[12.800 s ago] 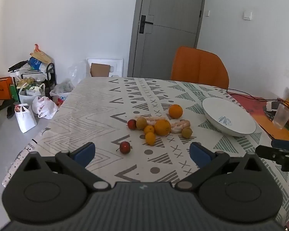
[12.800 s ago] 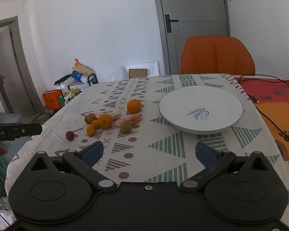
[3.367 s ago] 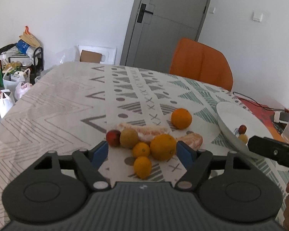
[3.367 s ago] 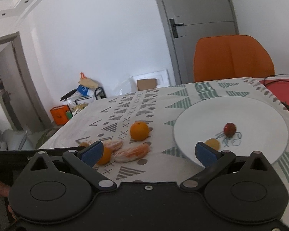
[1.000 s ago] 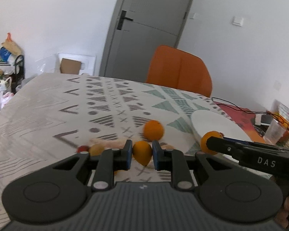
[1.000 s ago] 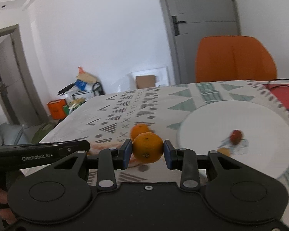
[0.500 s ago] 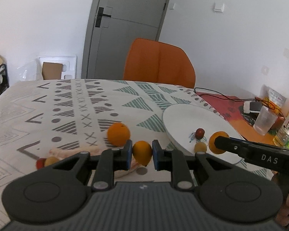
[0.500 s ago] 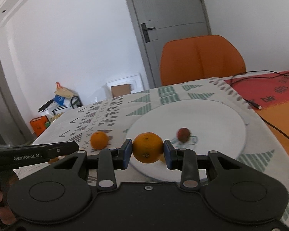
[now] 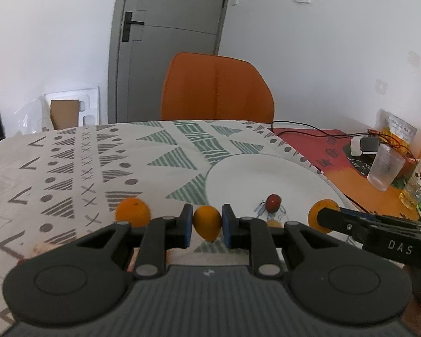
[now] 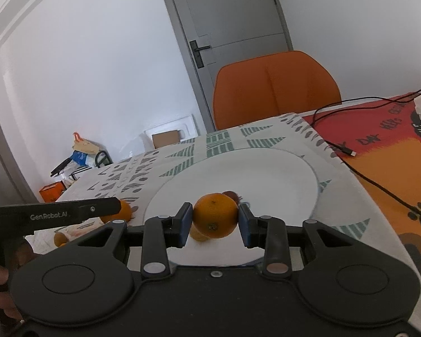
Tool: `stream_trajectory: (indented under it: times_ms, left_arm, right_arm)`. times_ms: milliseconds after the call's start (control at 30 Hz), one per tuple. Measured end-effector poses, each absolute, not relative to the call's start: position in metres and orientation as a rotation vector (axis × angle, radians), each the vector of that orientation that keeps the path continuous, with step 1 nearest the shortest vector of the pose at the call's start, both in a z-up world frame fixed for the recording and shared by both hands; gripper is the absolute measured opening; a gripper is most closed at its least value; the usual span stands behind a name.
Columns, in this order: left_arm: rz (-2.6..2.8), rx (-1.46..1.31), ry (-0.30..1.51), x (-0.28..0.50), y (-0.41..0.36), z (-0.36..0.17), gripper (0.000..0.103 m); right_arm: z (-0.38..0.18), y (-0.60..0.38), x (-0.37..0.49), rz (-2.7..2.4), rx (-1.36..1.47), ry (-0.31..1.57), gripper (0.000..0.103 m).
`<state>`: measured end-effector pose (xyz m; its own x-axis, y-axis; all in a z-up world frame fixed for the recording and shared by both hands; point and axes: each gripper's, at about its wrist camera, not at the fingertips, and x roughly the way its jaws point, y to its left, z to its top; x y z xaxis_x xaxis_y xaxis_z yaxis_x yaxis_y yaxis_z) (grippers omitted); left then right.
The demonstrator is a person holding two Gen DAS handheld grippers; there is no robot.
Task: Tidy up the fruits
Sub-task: 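Carry the tangerine with the left tool while the right tool carries the orange to the plate, then open the left tool over the plate while the right tool releases the orange there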
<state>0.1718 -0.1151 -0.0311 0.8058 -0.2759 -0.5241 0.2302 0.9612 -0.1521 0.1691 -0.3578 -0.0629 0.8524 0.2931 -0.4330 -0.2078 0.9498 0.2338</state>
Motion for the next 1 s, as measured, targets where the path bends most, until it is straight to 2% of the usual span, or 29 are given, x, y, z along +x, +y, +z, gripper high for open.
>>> stream_trajectory:
  times_ms: [767, 900, 967, 1000]
  left_arm:
    - [-0.367, -0.010, 0.582, 0.197, -0.160, -0.032, 0.021]
    - [-0.344, -0.003, 0.570, 0.195, -0.161, -0.027, 0.025]
    - [-0.336, -0.007, 0.576, 0.194, -0.158, -0.025, 0.029]
    - [-0.330, -0.008, 0.576, 0.193, -0.155, -0.025, 0.035]
  right_arm:
    - [-0.064, -0.381, 0.165, 0.204, 0.203, 0.456, 0.038]
    - [-0.065, -0.381, 0.163, 0.199, 0.207, 0.459, 0.039]
    - [-0.064, -0.381, 0.164, 0.201, 0.210, 0.460, 0.039]
    - [-0.063, -0.380, 0.163, 0.203, 0.212, 0.460, 0.039]
